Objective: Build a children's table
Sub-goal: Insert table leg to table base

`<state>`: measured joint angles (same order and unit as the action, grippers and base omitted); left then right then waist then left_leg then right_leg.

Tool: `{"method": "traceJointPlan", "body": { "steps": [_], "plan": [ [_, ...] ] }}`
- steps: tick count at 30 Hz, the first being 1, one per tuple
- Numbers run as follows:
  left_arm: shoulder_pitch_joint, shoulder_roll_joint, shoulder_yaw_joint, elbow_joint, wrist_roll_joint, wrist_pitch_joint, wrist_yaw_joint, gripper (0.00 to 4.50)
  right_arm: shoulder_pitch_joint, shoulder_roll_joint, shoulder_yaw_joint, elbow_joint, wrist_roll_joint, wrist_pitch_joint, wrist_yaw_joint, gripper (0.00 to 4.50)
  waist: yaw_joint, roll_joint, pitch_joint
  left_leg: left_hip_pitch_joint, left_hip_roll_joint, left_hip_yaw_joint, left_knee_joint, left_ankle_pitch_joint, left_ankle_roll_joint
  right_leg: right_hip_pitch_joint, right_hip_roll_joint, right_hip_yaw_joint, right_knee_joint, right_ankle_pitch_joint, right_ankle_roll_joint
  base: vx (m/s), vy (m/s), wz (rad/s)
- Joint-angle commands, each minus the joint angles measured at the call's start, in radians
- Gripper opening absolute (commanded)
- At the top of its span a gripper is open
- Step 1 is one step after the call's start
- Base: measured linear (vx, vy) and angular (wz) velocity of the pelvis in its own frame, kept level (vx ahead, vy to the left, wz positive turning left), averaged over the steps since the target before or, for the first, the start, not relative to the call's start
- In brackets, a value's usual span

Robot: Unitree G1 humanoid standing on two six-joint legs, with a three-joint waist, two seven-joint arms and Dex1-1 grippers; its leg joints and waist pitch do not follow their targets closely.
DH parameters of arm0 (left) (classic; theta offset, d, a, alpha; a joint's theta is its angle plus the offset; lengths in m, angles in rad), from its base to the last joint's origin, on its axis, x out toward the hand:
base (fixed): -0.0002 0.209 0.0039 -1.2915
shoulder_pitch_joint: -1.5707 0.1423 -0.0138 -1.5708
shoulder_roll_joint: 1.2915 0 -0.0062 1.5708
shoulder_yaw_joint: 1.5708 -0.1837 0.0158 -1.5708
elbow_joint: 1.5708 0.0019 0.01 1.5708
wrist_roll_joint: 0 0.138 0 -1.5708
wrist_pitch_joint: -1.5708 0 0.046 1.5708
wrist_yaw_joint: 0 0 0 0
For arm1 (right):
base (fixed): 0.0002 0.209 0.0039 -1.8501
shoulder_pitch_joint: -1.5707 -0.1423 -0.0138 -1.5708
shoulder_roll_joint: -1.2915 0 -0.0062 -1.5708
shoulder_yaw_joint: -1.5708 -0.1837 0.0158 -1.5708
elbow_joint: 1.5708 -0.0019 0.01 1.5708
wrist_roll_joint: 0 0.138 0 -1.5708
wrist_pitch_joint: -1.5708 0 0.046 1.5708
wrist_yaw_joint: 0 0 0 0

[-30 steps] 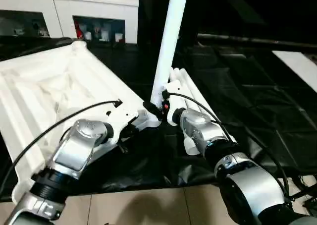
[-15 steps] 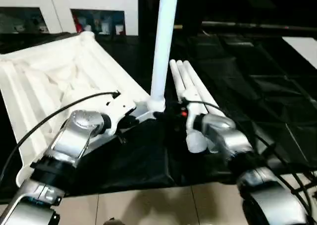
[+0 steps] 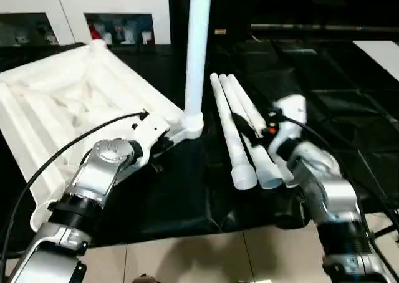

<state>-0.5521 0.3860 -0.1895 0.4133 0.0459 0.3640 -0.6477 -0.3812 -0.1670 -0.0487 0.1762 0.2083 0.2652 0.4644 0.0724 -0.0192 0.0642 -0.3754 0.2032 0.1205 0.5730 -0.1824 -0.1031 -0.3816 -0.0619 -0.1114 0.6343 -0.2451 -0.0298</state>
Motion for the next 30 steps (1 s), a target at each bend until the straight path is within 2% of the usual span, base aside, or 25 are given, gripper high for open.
{"method": "traceJointPlan", "body": {
  "steps": [1, 2, 4, 5, 8, 10, 11, 12, 13, 14, 15, 16, 17, 18, 19, 20, 21, 22, 23, 24, 25, 26, 28, 29, 30],
  "plan": [
    [-0.003, 0.001, 0.037, -0.021, -0.014, 0.005, 0.030, 0.00, -0.003, 0.005, 0.021, -0.017, -0.006, 0.006, 0.008, 3.80, -0.001, 0.020, -0.092, -0.036, -0.021, -0.042, -0.022, 0.161, 0.297, 0.112, -0.097, -0.012, -0.053, 0.358, -0.218, 0.002, -0.020, 0.47],
    [-0.003, 0.003, 0.034, -0.019, -0.011, 0.006, 0.028, 0.00, -0.005, 0.006, 0.027, -0.018, -0.007, 0.010, 0.012, 3.80, -0.006, 0.018, -0.089, -0.042, -0.024, -0.046, -0.020, 0.159, 0.321, 0.115, -0.097, -0.018, -0.057, 0.340, -0.225, 0.004, -0.030, 0.71],
    [-0.002, 0.010, 0.029, -0.018, -0.008, 0.003, 0.023, 0.00, -0.007, 0.007, 0.040, -0.025, -0.005, 0.022, 0.022, 3.80, -0.008, 0.029, -0.075, -0.052, -0.023, -0.063, -0.030, 0.041, 0.317, 0.133, -0.102, -0.047, -0.078, 0.122, -0.210, -0.002, -0.015, 0.48],
    [0.000, 0.012, 0.028, -0.017, -0.007, -0.001, 0.022, 0.00, -0.007, 0.006, 0.046, -0.030, -0.003, 0.028, 0.024, 3.80, -0.018, 0.029, -0.072, -0.066, -0.023, -0.069, -0.036, -0.060, 0.284, 0.156, -0.103, -0.055, -0.095, -0.055, -0.180, -0.003, 0.000, 0.21],
    [0.003, 0.021, 0.031, -0.020, -0.005, 0.003, 0.019, 0.00, -0.012, 0.007, 0.069, -0.025, -0.005, 0.032, 0.034, 3.80, -0.020, 0.034, -0.054, -0.068, -0.023, -0.062, -0.048, -0.256, 0.203, 0.188, -0.110, -0.069, -0.143, -0.375, -0.139, 0.034, 0.007, 0.49],
    [0.004, 0.021, 0.033, -0.022, -0.003, 0.004, 0.022, 0.00, -0.013, 0.008, 0.072, -0.023, -0.005, 0.031, 0.038, 3.80, -0.022, 0.039, -0.055, -0.059, -0.022, -0.063, -0.051, -0.239, 0.199, 0.199, -0.103, -0.077, -0.150, -0.369, -0.144, 0.068, 0.013, 0.47],
    [0.006, 0.022, 0.034, -0.024, -0.003, 0.008, 0.022, 0.00, -0.012, 0.008, 0.075, -0.023, -0.008, 0.029, 0.041, 3.80, -0.024, 0.043, -0.056, -0.043, -0.026, -0.074, -0.058, -0.195, 0.227, 0.196, -0.082, -0.079, -0.142, -0.302, -0.153, 0.046, 0.009, 0.26],
    [0.006, 0.023, 0.035, -0.026, -0.003, 0.011, 0.021, 0.00, -0.011, 0.008, 0.077, -0.024, -0.009, 0.028, 0.042, 3.80, -0.033, 0.049, -0.061, -0.013, -0.029, -0.096, -0.065, -0.132, 0.285, 0.191, -0.052, -0.082, -0.122, -0.216, -0.165, 0.112, 0.018, 0.55],
    [0.007, 0.024, 0.036, -0.027, -0.005, 0.014, 0.020, 0.00, -0.011, 0.008, 0.080, -0.023, -0.010, 0.028, 0.043, 3.80, -0.056, 0.054, -0.069, 0.051, -0.027, -0.145, -0.069, -0.018, 0.406, 0.159, -0.008, -0.080, -0.079, -0.137, -0.166, 0.172, -0.011, 0.54],
    [0.009, 0.028, 0.034, -0.028, -0.003, 0.010, 0.019, 0.00, -0.011, 0.009, 0.081, -0.023, -0.011, 0.026, 0.044, 3.80, -0.074, 0.054, -0.074, 0.084, -0.023, -0.183, -0.068, 0.057, 0.483, 0.136, 0.005, -0.072, -0.055, -0.125, -0.151, 0.172, -0.011, 0.54],
    [0.010, 0.030, 0.033, -0.029, -0.003, 0.008, 0.018, 0.00, -0.011, 0.009, 0.081, -0.023, -0.010, 0.026, 0.043, 3.80, -0.098, 0.068, -0.091, 0.217, 0.062, -0.213, -0.037, 0.208, 0.589, 0.009, -0.003, -0.025, 0.011, -0.161, -0.117, 0.185, -0.034, 0.53],
    [0.012, 0.034, 0.028, -0.030, -0.002, 0.006, 0.011, 0.00, -0.012, 0.013, 0.071, -0.022, 0.008, 0.045, 0.040, 3.80, -0.106, 0.045, -0.094, 0.220, 0.095, -0.237, -0.039, 0.309, 0.634, -0.016, -0.020, 0.005, 0.044, -0.143, -0.081, 0.119, -0.049, 0.26],
    [0.015, 0.038, 0.025, -0.033, -0.002, -0.005, 0.006, 0.00, -0.011, 0.009, 0.070, -0.024, 0.014, 0.051, 0.045, 3.80, -0.088, 0.034, -0.080, 0.193, 0.097, -0.225, -0.044, 0.398, 0.653, -0.042, -0.051, 0.061, 0.060, -0.087, -0.014, 0.119, -0.049, 0.26],
    [0.016, 0.039, 0.023, -0.034, -0.001, -0.007, 0.004, 0.00, -0.011, 0.007, 0.070, -0.025, 0.015, 0.053, 0.048, 3.80, -0.084, -0.003, -0.086, 0.154, 0.035, -0.190, -0.022, 0.427, 0.555, -0.031, -0.088, 0.126, -0.002, 0.085, 0.018, -0.007, -0.077, -0.04],
    [0.021, 0.046, 0.013, -0.039, 0.005, -0.007, -0.006, 0.00, -0.004, -0.001, 0.071, -0.034, 0.019, 0.059, 0.061, 3.80, -0.047, -0.059, -0.084, -0.005, -0.106, -0.079, 0.044, 0.250, 0.392, 0.107, -0.111, 0.185, -0.048, 0.378, 0.049, -0.030, -0.082, 0.12],
    [0.021, 0.049, 0.010, -0.035, 0.009, -0.005, -0.006, 0.00, 0.002, -0.005, 0.072, -0.041, 0.025, 0.063, 0.073, 3.80, -0.015, -0.045, -0.073, -0.035, -0.107, -0.061, 0.054, 0.129, 0.327, 0.126, -0.133, 0.198, -0.064, 0.473, 0.055, 0.001, -0.140, 0.23],
    [0.021, 0.050, 0.009, -0.032, 0.009, -0.005, -0.005, 0.00, 0.005, -0.007, 0.073, -0.044, 0.029, 0.066, 0.078, 3.80, -0.008, -0.040, -0.092, -0.052, -0.073, -0.047, 0.043, 0.096, 0.182, 0.147, -0.124, 0.183, -0.011, 0.810, 0.045, 0.047, -0.098, 0.27],
    [0.020, 0.050, 0.009, -0.030, 0.010, -0.005, -0.002, 0.00, 0.008, -0.009, 0.074, -0.047, 0.033, 0.066, 0.084, 3.80, 0.004, -0.021, -0.094, -0.044, -0.068, -0.027, 0.013, 0.186, 0.092, 0.135, -0.067, 0.133, 0.023, 1.076, 0.045, 0.028, -0.073, 0.14],
    [0.020, 0.052, 0.008, -0.028, 0.012, -0.006, -0.003, 0.00, 0.010, -0.011, 0.075, -0.048, 0.034, 0.066, 0.087, 3.80, 0.003, -0.016, -0.095, -0.032, -0.058, -0.023, 0.011, 0.210, 0.081, 0.124, -0.053, 0.123, 0.031, 1.137, 0.042, 0.000, 0.000, 0.00],
    [0.018, 0.055, 0.010, -0.023, 0.009, -0.013, -0.006, 0.00, 0.014, -0.015, 0.079, -0.053, 0.035, 0.067, 0.092, 3.80, 0.001, -0.004, -0.095, -0.015, -0.039, -0.020, 0.006, 0.193, 0.080, 0.110, -0.050, 0.113, 0.028, 1.097, 0.032, 0.000, 0.000, 0.00],
    [0.018, 0.056, 0.012, -0.021, 0.007, -0.015, -0.007, 0.00, 0.016, -0.015, 0.080, -0.054, 0.035, 0.067, 0.094, 3.80, 0.002, -0.001, -0.093, -0.007, -0.019, -0.019, -0.005, 0.131, 0.071, 0.107, -0.054, 0.109, 0.016, 0.961, 0.008, 0.000, 0.000, 0.00],
    [0.018, 0.056, 0.012, -0.021, 0.007, -0.015, -0.007, 0.00, 0.016, -0.015, 0.080, -0.054, 0.035, 0.067, 0.094, 3.80, 0.001, 0.000, -0.091, -0.004, -0.013, -0.020, -0.011, 0.108, 0.058, 0.107, -0.052, 0.106, 0.011, 0.882, -0.009, -0.050, 0.017, 0.01],
    [0.021, 0.068, 0.010, -0.021, 0.002, -0.025, -0.034, 0.00, 0.017, -0.017, 0.083, -0.060, 0.038, 0.070, 0.102, 3.80, -0.001, 0.004, -0.080, 0.015, 0.017, -0.024, -0.031, 0.006, 0.027, 0.090, -0.059, 0.106, -0.016, 0.515, -0.097, -0.063, 0.025, 0.02],
    [0.022, 0.074, 0.007, -0.022, 0.000, -0.031, -0.049, 0.00, 0.016, -0.018, 0.086, -0.063, 0.041, 0.073, 0.107, 3.80, -0.001, 0.004, -0.080, 0.015, 0.017, -0.024, -0.031, 0.006, 0.027, 0.090, -0.059, 0.106, -0.016, 0.515, -0.097, -0.079, 0.026, 0.02],
    [0.025, 0.088, -0.004, -0.023, 0.002, -0.060, -0.080, 0.00, 0.014, -0.021, 0.087, -0.068, 0.051, 0.075, 0.116, 3.80, 0.000, 0.005, -0.072, 0.017, 0.024, -0.017, -0.041, -0.064, 0.019, 0.082, -0.065, 0.110, -0.032, 0.297, -0.162, -0.079, 0.026, 0.02]
  ]
}}
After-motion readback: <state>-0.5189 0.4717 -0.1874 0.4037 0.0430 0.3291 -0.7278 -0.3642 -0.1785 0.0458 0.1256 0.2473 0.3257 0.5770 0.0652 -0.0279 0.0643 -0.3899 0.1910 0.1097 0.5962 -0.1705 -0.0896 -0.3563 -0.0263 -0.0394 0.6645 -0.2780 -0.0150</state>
